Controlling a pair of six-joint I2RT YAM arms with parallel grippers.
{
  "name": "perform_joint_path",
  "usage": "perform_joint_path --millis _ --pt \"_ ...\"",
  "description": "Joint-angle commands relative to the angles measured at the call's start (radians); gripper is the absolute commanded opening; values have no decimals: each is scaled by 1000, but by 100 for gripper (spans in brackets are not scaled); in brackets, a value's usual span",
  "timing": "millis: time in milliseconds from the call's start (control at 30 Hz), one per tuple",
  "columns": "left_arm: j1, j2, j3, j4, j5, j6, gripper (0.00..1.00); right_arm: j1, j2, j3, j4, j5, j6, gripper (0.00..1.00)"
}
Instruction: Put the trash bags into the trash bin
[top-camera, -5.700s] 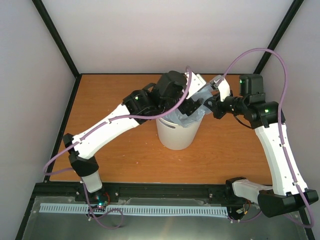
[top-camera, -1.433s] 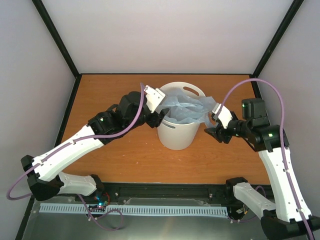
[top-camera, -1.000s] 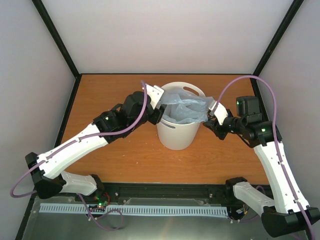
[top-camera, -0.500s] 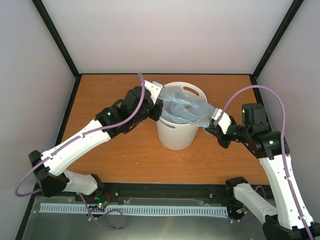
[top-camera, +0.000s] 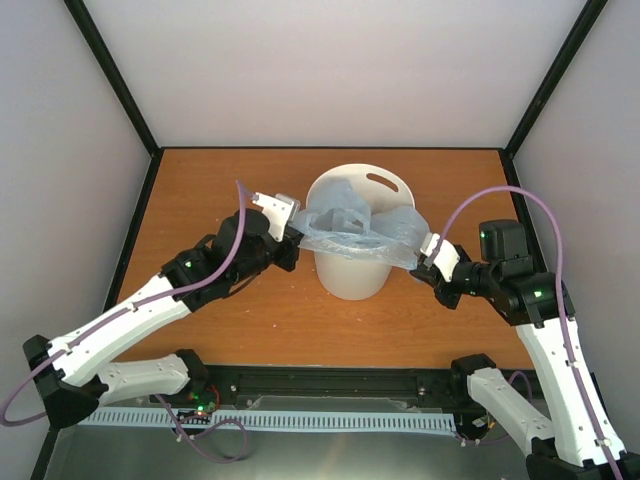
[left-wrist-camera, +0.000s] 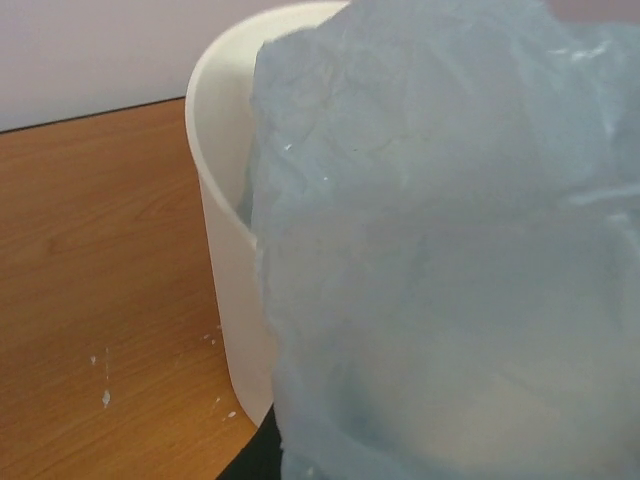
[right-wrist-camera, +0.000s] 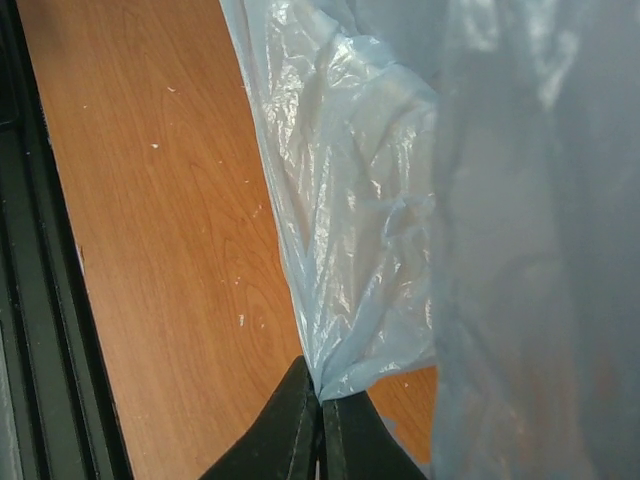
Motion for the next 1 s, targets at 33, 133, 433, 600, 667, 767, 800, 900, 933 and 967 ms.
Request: perform_joint_path --millis 33,133,433,600,667,767,800,900,933,967 --pt "5 26 -77 115 -111 -44 1 5 25 -35 54 66 -5 3" --pt "14 71 -121 170 -135 -70 1 5 51 -67 100 115 -12 3" --pt "21 92 -303 435 -108 -143 1 5 123 -172 231 137 -6 3" --pt "22 40 -321 454 -81 -122 6 4 95 -166 226 137 3 9" --pt "21 -2 -323 435 -76 -118 21 4 51 -139 185 139 -1 19" --pt "21 -70 -319 369 -65 -104 49 5 -18 -101 106 132 -18 40" --pt "21 -92 -316 347 -54 -92 55 5 -41 -91 79 125 -24 46" --pt "20 -149 -306 261 24 -41 68 4 -97 -56 -8 84 -42 65" --pt "20 -161 -298 218 38 -34 69 5 -107 -42 -34 79 -46 68" --pt "20 -174 -292 187 49 -26 70 5 -115 -29 -59 77 -47 70"
